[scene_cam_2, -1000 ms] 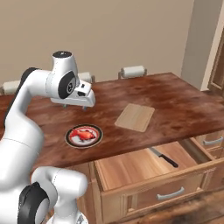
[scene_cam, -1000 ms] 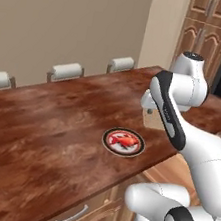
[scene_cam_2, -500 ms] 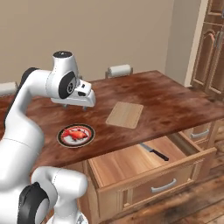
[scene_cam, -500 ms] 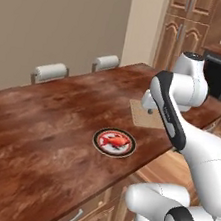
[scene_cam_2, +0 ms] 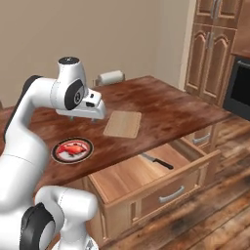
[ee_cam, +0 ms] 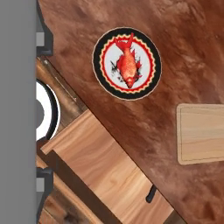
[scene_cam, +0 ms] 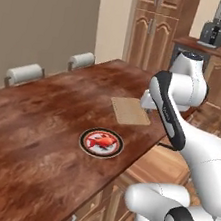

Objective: Pick up the knife from the drawer and place it on the cutting board. Then place the meat from the plate to the cutting board.

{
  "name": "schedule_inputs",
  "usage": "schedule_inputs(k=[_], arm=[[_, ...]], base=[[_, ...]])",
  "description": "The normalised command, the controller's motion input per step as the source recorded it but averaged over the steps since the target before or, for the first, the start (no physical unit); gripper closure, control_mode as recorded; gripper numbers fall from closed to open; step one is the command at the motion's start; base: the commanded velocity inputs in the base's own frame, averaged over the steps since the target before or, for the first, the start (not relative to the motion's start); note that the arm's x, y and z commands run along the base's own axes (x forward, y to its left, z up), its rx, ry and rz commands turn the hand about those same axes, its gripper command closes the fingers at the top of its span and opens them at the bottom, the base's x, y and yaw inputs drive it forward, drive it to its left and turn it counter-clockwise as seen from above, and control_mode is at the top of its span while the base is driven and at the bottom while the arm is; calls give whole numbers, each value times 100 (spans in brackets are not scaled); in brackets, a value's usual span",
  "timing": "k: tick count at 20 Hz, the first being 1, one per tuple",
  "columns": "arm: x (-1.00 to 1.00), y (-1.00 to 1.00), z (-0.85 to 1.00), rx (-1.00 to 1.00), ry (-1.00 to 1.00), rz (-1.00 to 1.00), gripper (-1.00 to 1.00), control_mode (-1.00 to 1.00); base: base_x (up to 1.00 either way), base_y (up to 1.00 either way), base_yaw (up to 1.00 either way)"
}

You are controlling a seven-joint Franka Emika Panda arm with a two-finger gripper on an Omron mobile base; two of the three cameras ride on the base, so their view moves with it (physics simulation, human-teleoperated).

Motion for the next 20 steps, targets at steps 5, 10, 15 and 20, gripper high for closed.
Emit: schedule_inputs(k=[5, 10, 15, 20], arm=[[0, 0, 0, 0, 0, 0, -100, 100], [0, 0, 0, 0, 0, 0, -100, 100], [0, 0, 0, 0, 0, 0, -100, 100], [0, 0, 0, 0, 0, 0, -100, 100]], base=[[23, 44, -34], [29, 45, -33], [36, 39, -31], [44, 31, -26]])
